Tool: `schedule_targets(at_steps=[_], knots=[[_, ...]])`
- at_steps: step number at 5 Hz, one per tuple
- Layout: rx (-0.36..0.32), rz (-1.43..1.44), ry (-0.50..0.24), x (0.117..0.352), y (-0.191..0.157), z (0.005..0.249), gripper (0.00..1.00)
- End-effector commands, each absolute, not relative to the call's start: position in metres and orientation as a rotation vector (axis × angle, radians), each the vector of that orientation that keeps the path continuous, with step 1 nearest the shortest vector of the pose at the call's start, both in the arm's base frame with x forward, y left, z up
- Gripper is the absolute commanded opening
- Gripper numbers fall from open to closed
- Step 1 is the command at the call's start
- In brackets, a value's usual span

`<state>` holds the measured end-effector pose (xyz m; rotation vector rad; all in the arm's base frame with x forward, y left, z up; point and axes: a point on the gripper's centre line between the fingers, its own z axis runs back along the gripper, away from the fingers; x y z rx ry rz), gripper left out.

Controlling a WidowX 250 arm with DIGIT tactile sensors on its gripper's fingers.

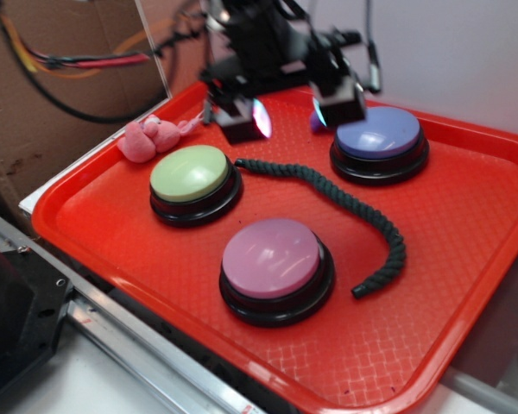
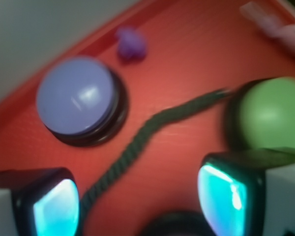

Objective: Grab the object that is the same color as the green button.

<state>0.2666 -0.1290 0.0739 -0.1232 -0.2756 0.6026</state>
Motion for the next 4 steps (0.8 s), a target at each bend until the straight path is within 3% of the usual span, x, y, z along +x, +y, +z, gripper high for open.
schedule_targets(at_steps=[1,3,4], knots=[[-0.187,0.566,-0.263,0.31,-0.146,0.051,1.0],[-0.137,0.558,-0.218,0.305,-0.151,0.021,1.0],[-0.13,0.56,-0.197,0.301,-0.152,0.015,0.0]])
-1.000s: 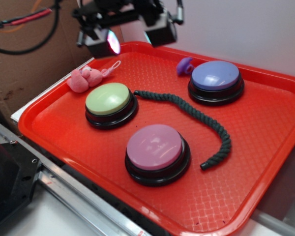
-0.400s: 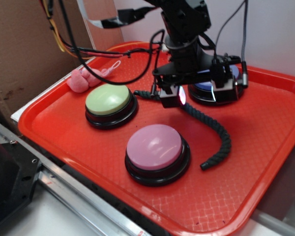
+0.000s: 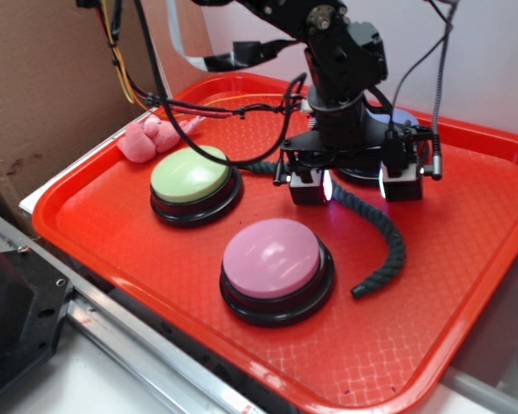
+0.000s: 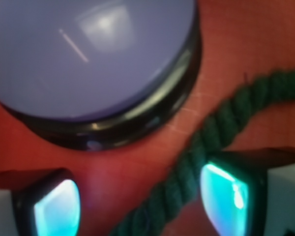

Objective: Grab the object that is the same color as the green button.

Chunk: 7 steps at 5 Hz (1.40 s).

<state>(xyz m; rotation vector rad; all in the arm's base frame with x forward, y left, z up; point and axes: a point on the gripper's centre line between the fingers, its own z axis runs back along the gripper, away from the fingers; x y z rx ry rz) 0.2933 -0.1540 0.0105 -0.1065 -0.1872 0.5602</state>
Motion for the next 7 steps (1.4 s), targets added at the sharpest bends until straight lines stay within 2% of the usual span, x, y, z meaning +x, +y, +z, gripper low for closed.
schedule_targets(at_steps=[1,4,6,7], knots=[[-0.124,0.565,-0.207,0.299,-0.152,0.016,0.0],[-0.126,0.558,-0.213,0.293,-0.15,0.03,0.0],[-0.174,0.464,-0.194,0.289,-0.133,0.068,0.0],[-0.211,0.327,-0.142,0.291,-0.12,0.103,0.0]])
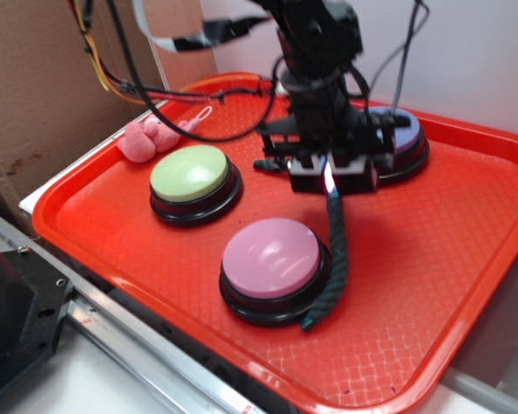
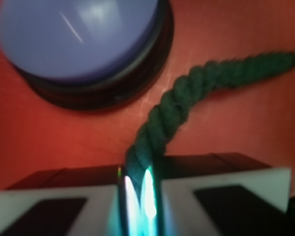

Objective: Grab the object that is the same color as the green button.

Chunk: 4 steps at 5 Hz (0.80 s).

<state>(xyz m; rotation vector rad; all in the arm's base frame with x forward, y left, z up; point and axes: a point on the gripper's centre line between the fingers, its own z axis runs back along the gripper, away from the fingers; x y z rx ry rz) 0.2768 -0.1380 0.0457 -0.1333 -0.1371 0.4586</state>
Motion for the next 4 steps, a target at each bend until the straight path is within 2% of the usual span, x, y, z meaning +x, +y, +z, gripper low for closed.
schedule_targets(at_steps=[1,2,3,4], knots=[[-0.228,0.144,-0.101,0.287,-0.109,0.151,0.0],[-0.258,0.069,-0.111,0.276,-0.101,0.179,0.0],[-0.254,0.036,-0.158,0.255,-0.09,0.207,0.0],[-0.255,-0.001,-0.229,0.239,-0.085,0.221,0.0]])
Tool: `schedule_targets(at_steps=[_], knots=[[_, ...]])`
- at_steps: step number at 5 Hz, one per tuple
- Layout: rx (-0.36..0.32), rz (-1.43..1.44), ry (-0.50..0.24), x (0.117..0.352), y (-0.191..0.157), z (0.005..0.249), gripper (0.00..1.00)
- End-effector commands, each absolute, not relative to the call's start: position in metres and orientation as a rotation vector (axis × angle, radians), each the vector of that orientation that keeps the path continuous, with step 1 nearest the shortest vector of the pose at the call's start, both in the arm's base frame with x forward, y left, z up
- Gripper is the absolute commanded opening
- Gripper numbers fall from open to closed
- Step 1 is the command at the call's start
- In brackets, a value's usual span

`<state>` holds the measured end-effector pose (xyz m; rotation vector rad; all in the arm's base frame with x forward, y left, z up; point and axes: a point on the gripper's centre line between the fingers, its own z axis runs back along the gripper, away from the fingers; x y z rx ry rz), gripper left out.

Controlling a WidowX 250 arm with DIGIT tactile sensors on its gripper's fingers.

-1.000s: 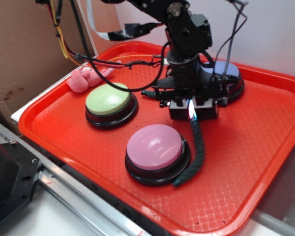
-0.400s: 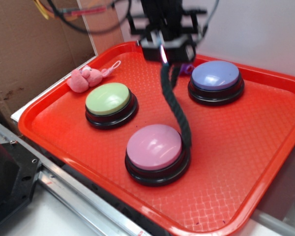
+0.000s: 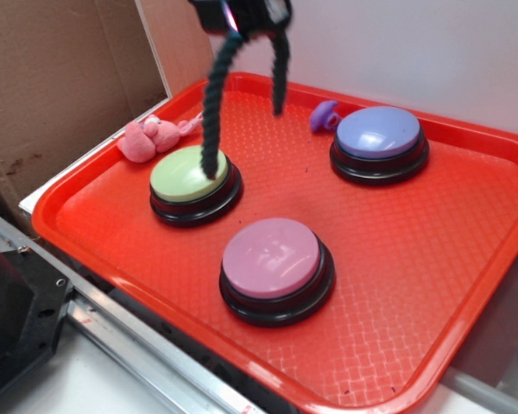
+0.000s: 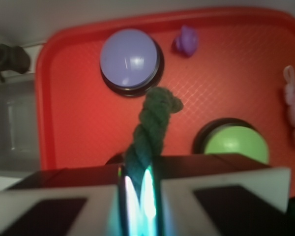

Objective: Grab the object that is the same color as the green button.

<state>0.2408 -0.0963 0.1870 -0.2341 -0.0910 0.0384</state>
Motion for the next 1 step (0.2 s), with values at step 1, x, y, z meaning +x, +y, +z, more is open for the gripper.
schedule_targets(at_steps=[1], knots=[[-0.231,0.058,-0.219,0.2377,-0.0882,0.2161,0.0]])
